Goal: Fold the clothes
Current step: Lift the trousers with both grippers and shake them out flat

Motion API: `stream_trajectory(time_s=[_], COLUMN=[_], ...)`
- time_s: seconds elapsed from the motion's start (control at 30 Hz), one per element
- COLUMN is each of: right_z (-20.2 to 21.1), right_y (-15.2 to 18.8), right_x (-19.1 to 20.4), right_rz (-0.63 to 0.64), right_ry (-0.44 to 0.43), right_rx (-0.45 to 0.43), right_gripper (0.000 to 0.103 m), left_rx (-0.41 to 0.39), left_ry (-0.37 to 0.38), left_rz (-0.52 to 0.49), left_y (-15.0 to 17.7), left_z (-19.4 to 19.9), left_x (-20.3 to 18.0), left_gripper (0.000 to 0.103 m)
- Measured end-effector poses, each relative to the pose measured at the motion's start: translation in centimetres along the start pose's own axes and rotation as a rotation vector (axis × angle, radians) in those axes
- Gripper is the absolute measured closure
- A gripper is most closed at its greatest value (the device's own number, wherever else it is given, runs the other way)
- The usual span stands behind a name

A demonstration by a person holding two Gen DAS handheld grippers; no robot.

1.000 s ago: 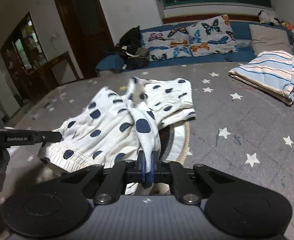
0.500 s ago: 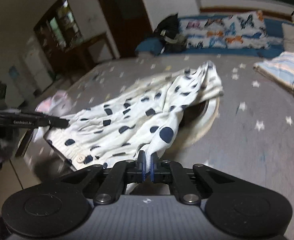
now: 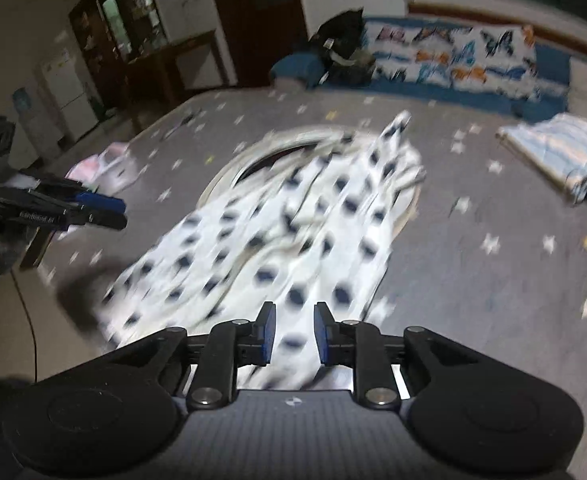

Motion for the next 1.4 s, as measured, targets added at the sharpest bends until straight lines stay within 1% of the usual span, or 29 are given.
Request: stream_trajectory(time_s=[0.03,0.13,0.23,0.3,0.33,0.4,0.5,0.57,0.67,0.8,0.87,0.9,0.93,0.97,1.0,1.07,1.13,1.23,1.4], right_z=[-0.6,-2.6,-5.0,-6.7,-7.7,-9.9,-12.5,-14.0,-16.1,-19.0,-19.8,-20.2,-20.5,-20.7,-20.7,-20.5,-19.7,-18.0,-12.9], right_y=[-0.9,-3.6,-6.8,-8.7,-9.6,-11.5,-13.6,-14.7,-15.8,-16.2,-16.2,-16.2,-16.2,-16.1,-16.0,-15.9,-15.8,-16.1,-17.2], right_x=[-0.5,-1.9,-3.6,-4.5,-5.0,-6.2,-7.5,-8.3,-9.5,-10.8,-11.3,-11.5,-11.7,-11.8,-12.0,-12.4,-12.8,-13.6,-15.4], right_rz=[0.001,0.01,0.011,0.012,0.009,-0.009,-0.022,-0.045,-0.075,-0.104,-0.126,-0.144,-0.157,-0.168,-0.171,-0.168,-0.163,-0.163,-0.154], right_ry=[0.011,0.038,0.065,0.075,0.082,0.094,0.102,0.098,0.093,0.084,0.067,0.05,0.037,0.028,0.025,0.027,0.036,0.05,0.09], right_rx=[-0.014,-0.05,-0.09,-0.109,-0.116,-0.117,-0.121,-0.126,-0.126,-0.099,-0.094,-0.089,-0.086,-0.084,-0.083,-0.086,-0.097,-0.129,-0.215], right_gripper=[0.082,0.078,0.078,0.073,0.07,0.07,0.069,0.068,0.068,0.069,0.07,0.073,0.082,0.09,0.091,0.098,0.099,0.1,0.1], left_rx=[-0.003,-0.022,-0.044,-0.056,-0.061,-0.076,-0.077,-0.081,-0.064,-0.032,-0.022,-0.017,-0.015,-0.012,-0.005,0.002,0.001,-0.03,-0.078], left_ry=[-0.003,-0.022,-0.039,-0.039,-0.043,-0.05,-0.045,-0.061,-0.039,-0.036,-0.024,-0.018,-0.016,-0.012,-0.006,0.0,-0.005,-0.047,-0.155], left_rz=[0.001,-0.016,-0.032,-0.02,-0.024,-0.045,-0.077,-0.107,-0.139,-0.162,-0.166,-0.17,-0.177,-0.183,-0.183,-0.182,-0.184,-0.18,-0.08], left_y=[-0.2,-2.7,-5.2,-7.2,-8.0,-9.7,-11.8,-13.0,-14.1,-14.7,-14.9,-15.0,-15.0,-15.1,-15.1,-14.9,-14.8,-15.0,-15.9], left_z=[-0.4,-3.0,-5.6,-7.9,-8.9,-10.9,-14.0,-15.9,-19.1,-22.6,-23.8,-24.4,-24.9,-25.4,-25.9,-26.6,-27.0,-26.3,-23.8], left_x=[0.4,1.0,1.5,2.0,2.1,1.9,1.3,0.8,0.1,-0.3,-0.4,-0.6,-0.8,-1.1,-1.2,-1.4,-1.4,-0.7,4.3], left_gripper=[0.062,0.062,0.062,0.062,0.062,0.062,0.062,0.062,0.062,0.062,0.062,0.062,0.063,0.066,0.07,0.09,0.098,0.1,0.101])
Point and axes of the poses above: each gripper's, at about its wrist camera, not at the fingertips, and z roughly against the way its jaws point, x to its left, y to its underside, the point moved 9 cm from there along -z, roughly the way its jaws point, and after that the axes turned 4 degrees about -z, right-handed, at the moved point
